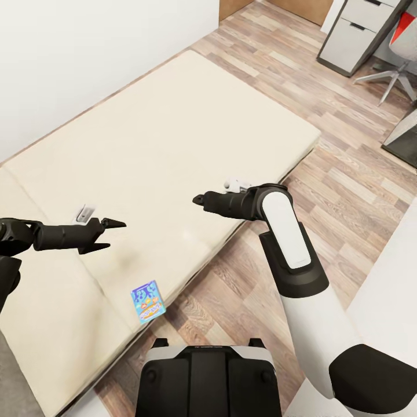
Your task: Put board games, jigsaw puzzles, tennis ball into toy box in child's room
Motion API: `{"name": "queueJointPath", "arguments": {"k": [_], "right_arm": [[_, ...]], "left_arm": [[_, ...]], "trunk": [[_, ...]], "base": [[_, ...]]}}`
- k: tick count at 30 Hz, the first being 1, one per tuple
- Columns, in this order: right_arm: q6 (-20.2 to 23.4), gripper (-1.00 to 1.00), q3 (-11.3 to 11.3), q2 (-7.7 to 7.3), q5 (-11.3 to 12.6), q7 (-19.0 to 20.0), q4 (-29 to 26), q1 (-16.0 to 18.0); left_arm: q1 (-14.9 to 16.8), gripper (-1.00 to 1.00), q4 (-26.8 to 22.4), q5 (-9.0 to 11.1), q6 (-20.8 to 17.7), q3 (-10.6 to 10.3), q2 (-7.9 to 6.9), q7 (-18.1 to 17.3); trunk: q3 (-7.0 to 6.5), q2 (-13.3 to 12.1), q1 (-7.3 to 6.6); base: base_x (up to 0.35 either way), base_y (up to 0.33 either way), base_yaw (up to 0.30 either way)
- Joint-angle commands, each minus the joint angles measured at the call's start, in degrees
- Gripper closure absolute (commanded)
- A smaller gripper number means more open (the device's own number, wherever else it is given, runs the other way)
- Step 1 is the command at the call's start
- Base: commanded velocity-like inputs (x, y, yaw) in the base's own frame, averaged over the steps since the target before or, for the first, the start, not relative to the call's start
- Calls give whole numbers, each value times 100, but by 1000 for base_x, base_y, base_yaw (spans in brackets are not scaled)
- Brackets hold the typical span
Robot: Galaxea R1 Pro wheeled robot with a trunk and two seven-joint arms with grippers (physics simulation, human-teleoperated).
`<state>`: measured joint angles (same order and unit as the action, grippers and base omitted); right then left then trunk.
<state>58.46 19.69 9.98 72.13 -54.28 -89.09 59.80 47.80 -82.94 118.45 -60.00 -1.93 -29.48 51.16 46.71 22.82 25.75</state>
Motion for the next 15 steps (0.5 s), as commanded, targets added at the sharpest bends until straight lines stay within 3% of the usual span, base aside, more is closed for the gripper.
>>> {"name": "queueJointPath", "arguments": {"k": [1,15], "right_arm": [[22,-100,0,2,47,-61,-3,6],[0,-100,0,2,42,-57,-3,-1]], "left_arm": [[4,-100,-3,56,0,-4,-4,60],[1,-100,-3,56,0,-9,-5,60]], "trunk": [[6,10,3],[5,10,3]], "base": [[-14,11,-29],[-3,25,-6]]}}
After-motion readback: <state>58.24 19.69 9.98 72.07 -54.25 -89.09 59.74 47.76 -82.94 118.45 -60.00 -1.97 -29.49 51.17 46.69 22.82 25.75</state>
